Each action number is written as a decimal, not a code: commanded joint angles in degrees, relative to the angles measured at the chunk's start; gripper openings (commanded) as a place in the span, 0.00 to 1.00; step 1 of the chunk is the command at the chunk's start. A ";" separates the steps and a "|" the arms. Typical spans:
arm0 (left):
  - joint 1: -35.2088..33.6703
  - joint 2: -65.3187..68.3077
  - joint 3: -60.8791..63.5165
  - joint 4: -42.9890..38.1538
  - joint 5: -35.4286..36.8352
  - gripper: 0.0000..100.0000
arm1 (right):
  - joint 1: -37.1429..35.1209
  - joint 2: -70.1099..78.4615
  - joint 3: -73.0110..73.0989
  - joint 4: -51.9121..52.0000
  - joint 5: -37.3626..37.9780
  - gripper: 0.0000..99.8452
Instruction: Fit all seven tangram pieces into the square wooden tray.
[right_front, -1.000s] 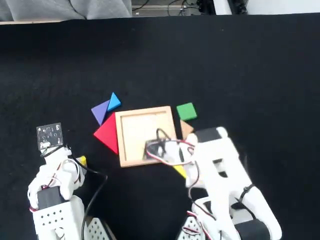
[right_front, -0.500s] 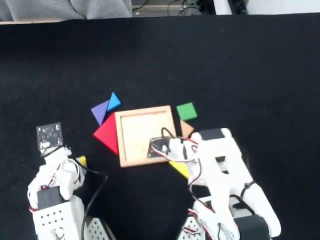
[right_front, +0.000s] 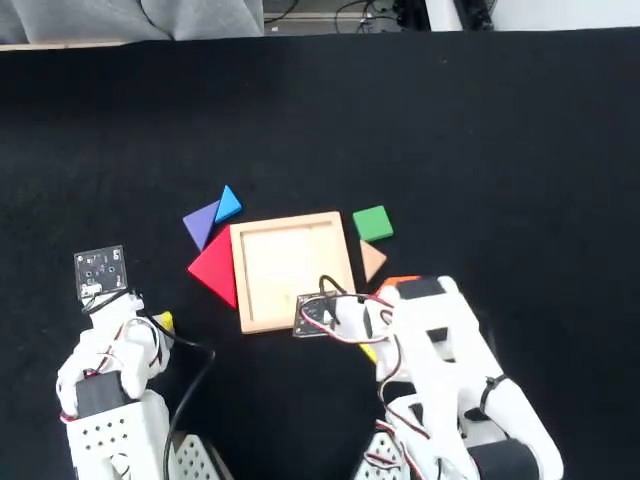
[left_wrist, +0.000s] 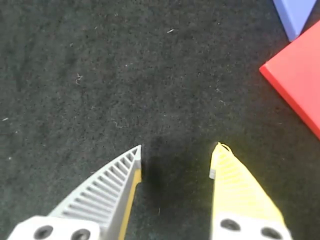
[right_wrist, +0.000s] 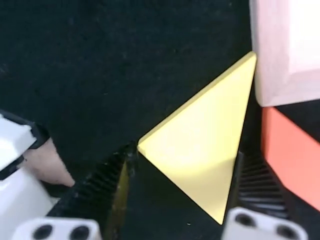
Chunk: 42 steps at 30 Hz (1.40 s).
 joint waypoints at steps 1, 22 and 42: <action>-0.66 -0.18 0.48 -0.18 -0.09 0.23 | -0.26 0.13 1.45 -3.78 -1.85 0.30; -0.66 -0.18 0.48 -0.18 -0.09 0.23 | -1.32 -0.04 -33.01 17.85 -8.53 0.03; -0.66 -0.18 0.48 -0.18 -0.09 0.23 | -20.13 27.03 -54.02 2.02 -35.87 0.03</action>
